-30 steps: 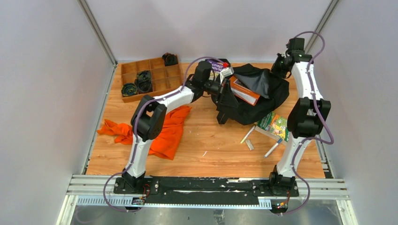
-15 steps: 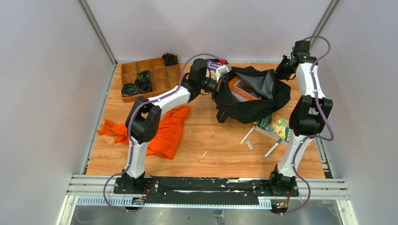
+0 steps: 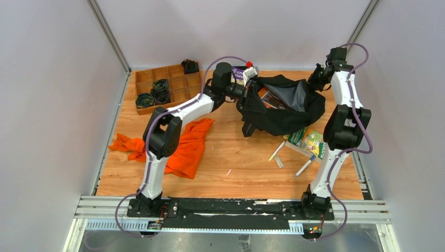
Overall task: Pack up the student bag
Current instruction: Place the book in the student bag.
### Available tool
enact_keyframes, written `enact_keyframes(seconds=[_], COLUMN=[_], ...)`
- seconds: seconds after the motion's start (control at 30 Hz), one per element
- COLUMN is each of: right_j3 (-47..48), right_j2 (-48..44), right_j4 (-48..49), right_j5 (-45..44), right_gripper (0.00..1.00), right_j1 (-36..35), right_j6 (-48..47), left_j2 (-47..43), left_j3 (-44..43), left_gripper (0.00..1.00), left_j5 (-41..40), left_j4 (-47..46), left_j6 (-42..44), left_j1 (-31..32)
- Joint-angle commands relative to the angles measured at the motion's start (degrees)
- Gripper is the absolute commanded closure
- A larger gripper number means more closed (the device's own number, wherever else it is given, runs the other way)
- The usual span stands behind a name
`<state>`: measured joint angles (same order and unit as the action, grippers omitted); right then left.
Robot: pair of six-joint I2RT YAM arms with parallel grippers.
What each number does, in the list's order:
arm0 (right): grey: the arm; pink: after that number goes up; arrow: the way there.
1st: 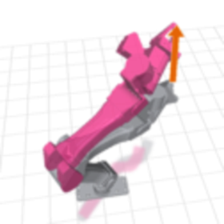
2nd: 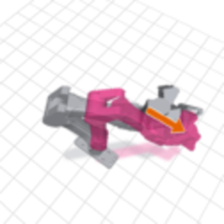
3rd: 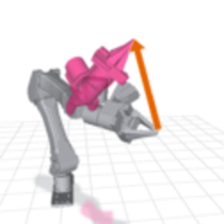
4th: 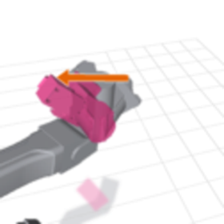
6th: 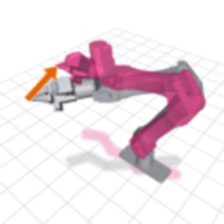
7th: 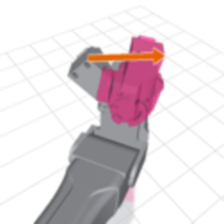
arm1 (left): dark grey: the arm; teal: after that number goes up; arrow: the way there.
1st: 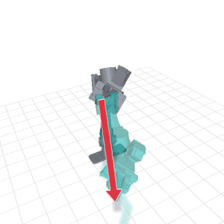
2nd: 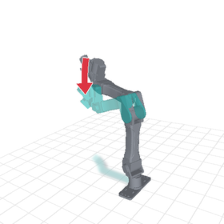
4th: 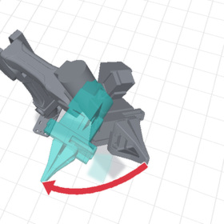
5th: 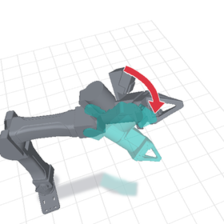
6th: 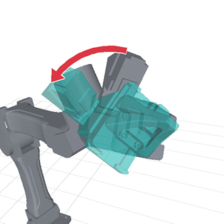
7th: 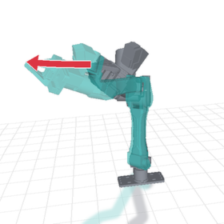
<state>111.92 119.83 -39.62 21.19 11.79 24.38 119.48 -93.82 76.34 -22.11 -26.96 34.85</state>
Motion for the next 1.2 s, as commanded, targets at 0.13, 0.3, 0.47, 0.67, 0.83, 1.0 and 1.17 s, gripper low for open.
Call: enact_keyframes(seconds=[0.13,0.3,0.47,0.67,0.83,1.0,1.17], right_j3=[0.31,-0.74,-4.42,-7.61,-9.32,-15.55,-19.35], right_j2=[-5.81,-7.95,-9.91,-17.91,-27.93,-36.99,-41.83], right_j4=[3.22,3.40,3.50,1.79,-0.02,2.37,3.55], right_j5=[0.69,4.21,7.94,1.07,-7.56,-12.88,-9.33], right_gripper=[1.00,1.00,0.73,0.34,0.21,0.21,0.21], right_j1=[1.17,0.77,-0.37,-0.95,-1.19,-3.47,-5.32], right_j6=[-0.36,-1.50,-3.37,-5.60,-8.80,-9.68,-8.92], left_j2=[10.86,11.10,5.03,-1.10,-6.18,-3.17,3.12], left_j3=[-11.24,-10.94,-4.66,1.56,-0.16,-7.54,-14.74], left_gripper=[0.93,0.53,0.30,0.29,0.26,0.26,0.25], left_j5=[-8.84,-8.51,-11.59,-18.56,-39.62,-53.88,-69.26], left_j4=[-3.42,-3.47,-3.47,-2.57,30.35,45.33,48.68], left_j6=[-9.32,-12.24,-11.02,-12.84,8.09,12.58,20.06], left_j1=[-1.84,-3.30,-4.10,-7.37,-8.01,-8.84,-8.84])
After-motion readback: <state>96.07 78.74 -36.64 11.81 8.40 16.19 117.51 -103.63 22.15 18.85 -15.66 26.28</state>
